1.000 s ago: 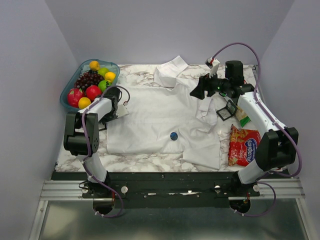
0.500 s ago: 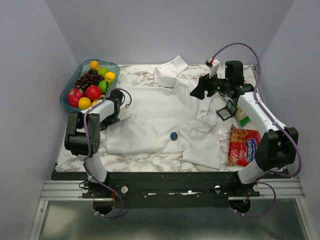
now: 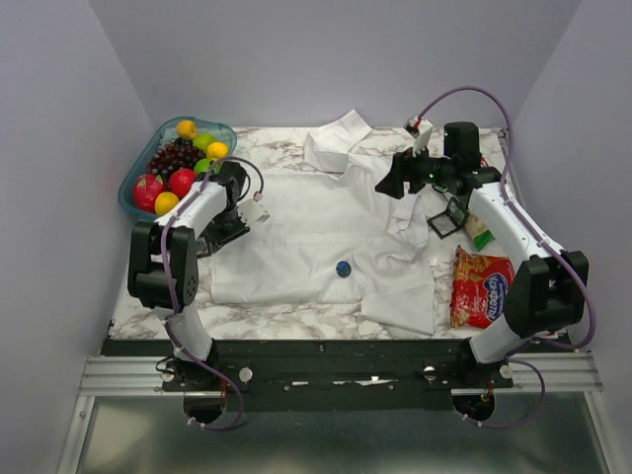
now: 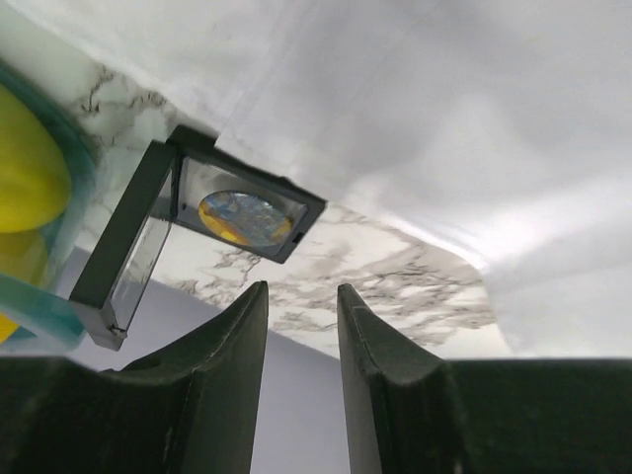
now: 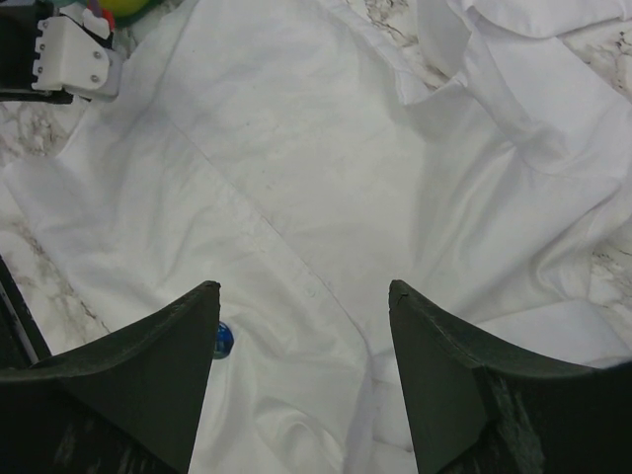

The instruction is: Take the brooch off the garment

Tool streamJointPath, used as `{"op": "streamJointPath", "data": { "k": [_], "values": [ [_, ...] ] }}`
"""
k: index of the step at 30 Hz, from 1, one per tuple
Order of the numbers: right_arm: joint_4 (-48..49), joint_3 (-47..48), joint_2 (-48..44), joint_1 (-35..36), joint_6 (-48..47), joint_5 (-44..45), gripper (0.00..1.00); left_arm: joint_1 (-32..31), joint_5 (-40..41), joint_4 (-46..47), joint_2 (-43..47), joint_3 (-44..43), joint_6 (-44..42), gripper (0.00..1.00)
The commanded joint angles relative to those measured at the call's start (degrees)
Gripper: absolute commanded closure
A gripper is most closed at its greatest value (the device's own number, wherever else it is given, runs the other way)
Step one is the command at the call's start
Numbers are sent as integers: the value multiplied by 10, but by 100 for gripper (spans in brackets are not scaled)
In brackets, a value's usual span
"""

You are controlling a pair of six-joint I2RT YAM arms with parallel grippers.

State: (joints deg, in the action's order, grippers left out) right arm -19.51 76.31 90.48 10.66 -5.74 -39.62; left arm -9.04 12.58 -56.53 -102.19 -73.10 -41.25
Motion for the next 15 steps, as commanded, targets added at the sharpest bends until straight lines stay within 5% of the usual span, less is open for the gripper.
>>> {"op": "streamJointPath", "data": {
  "k": [1, 5, 9, 15],
  "values": [
    [-4, -10, -8, -2, -24, -6, 23, -40, -275, -131, 50, -70, -3, 56],
    [-10, -26, -17, 6, -93, -5, 24, -80, -416, -112, 60, -114, 42, 54],
    [-73, -34, -16, 35, -268, -30, 28, -94, -550, -70, 19, -172, 113, 48],
    [-243, -12, 33, 117, -490, -37, 37, -96, -614, 14, -39, -198, 214, 50]
  ]
}}
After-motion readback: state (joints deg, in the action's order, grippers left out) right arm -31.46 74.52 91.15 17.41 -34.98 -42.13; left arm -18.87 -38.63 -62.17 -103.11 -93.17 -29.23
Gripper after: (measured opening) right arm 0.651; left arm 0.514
